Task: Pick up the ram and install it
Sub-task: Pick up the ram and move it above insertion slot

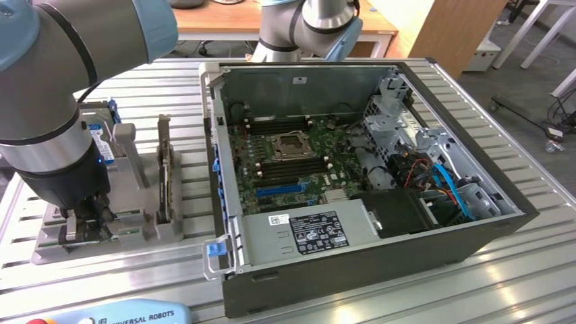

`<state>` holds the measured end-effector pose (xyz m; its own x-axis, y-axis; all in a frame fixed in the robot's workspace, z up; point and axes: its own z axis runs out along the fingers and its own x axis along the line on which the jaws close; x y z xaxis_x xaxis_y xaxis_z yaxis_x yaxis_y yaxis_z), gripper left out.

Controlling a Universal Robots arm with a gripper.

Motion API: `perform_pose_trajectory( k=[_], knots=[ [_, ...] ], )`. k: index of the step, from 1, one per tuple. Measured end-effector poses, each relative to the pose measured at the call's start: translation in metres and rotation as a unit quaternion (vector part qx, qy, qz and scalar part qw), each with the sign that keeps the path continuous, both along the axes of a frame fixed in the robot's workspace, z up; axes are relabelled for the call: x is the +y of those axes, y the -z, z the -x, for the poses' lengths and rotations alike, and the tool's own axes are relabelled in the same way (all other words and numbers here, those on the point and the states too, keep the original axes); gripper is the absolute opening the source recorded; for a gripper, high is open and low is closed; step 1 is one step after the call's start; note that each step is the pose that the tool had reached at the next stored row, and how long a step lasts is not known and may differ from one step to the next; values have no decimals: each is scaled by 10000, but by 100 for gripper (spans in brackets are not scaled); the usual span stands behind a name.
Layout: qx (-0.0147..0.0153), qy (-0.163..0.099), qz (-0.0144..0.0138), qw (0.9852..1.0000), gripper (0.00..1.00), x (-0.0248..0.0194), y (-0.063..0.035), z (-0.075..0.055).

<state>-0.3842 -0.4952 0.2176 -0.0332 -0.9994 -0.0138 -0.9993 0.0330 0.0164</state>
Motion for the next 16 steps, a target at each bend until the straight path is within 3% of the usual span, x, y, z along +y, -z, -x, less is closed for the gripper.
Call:
perform_pose_trajectory(
  k=[16],
  knots=[
    [0,0,0,10000,36,0,71,0]
  ],
)
